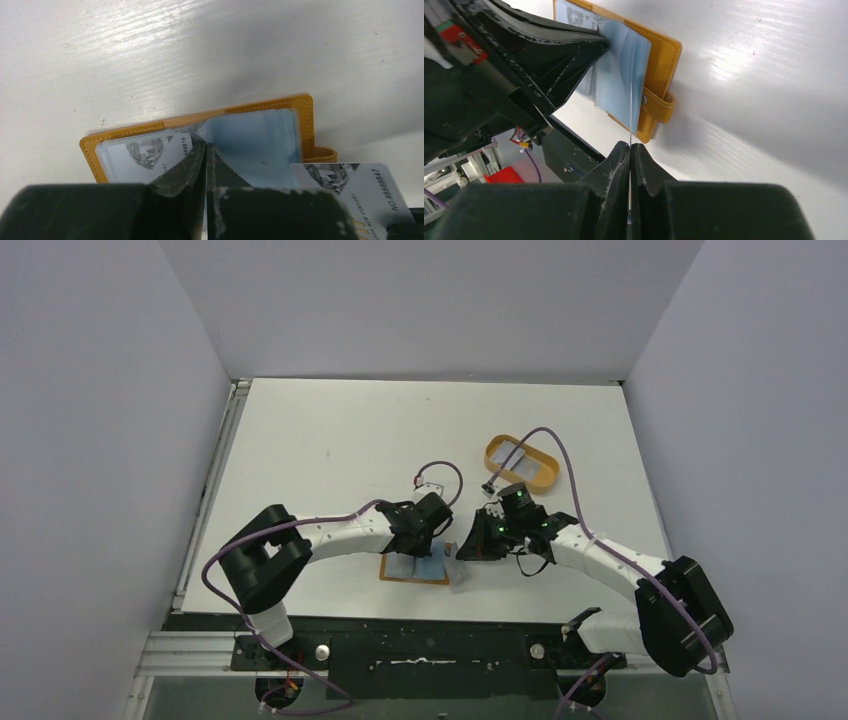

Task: Put the credit cards into the card holder
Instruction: Turn over the card slot in the card holder.

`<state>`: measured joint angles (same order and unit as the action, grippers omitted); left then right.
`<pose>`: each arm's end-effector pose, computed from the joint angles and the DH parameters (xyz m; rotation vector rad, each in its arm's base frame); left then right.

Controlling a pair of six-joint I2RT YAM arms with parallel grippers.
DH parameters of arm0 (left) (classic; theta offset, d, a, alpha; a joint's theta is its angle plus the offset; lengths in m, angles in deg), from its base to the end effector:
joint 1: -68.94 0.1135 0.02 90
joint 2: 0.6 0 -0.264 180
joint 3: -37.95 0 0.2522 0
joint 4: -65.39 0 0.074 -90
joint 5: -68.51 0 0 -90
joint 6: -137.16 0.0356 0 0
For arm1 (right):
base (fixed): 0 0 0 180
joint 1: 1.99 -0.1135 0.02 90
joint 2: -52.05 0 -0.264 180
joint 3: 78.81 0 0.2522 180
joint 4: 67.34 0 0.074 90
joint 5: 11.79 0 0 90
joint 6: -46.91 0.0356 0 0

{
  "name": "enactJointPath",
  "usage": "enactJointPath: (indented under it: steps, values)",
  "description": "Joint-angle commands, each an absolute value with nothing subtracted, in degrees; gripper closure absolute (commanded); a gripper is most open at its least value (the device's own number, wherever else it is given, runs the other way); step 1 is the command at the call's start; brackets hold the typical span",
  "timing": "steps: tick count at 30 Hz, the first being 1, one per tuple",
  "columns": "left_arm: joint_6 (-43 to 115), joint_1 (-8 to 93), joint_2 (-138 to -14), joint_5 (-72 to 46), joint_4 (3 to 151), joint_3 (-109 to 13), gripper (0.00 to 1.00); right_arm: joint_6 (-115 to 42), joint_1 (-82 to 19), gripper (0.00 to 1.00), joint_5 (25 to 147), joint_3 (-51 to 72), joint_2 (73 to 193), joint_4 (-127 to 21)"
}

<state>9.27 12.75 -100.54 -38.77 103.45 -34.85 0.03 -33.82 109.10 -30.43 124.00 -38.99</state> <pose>0.1954 -0.2727 0.1605 0.3310 2.6067 -0.1506 0.1890 0.1389 0.1814 0.0094 2.7113 1.1586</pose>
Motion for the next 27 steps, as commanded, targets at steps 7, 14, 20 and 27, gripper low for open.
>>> enactJointPath:
  steps: [7,14,20,27]
  values:
    - [9.55,13.65,-99.22,-39.26,107.19,-33.66,1.0,0.13,-35.66,1.0,109.91,-28.93,126.2,-43.9]
    - [9.28,13.72,-98.73,-38.91,106.82,-33.18,1.0,0.28,-36.66,1.0,109.68,-28.44,128.25,-45.44]
    - [9.26,13.8,-98.41,-38.81,106.93,-32.96,1.0,-1.34,-36.66,1.0,101.29,-26.77,123.73,-39.71]
    - [9.11,14.17,-98.04,-38.76,106.55,-32.17,1.0,-2.18,-36.33,1.0,100.89,-25.15,120.3,-37.71]
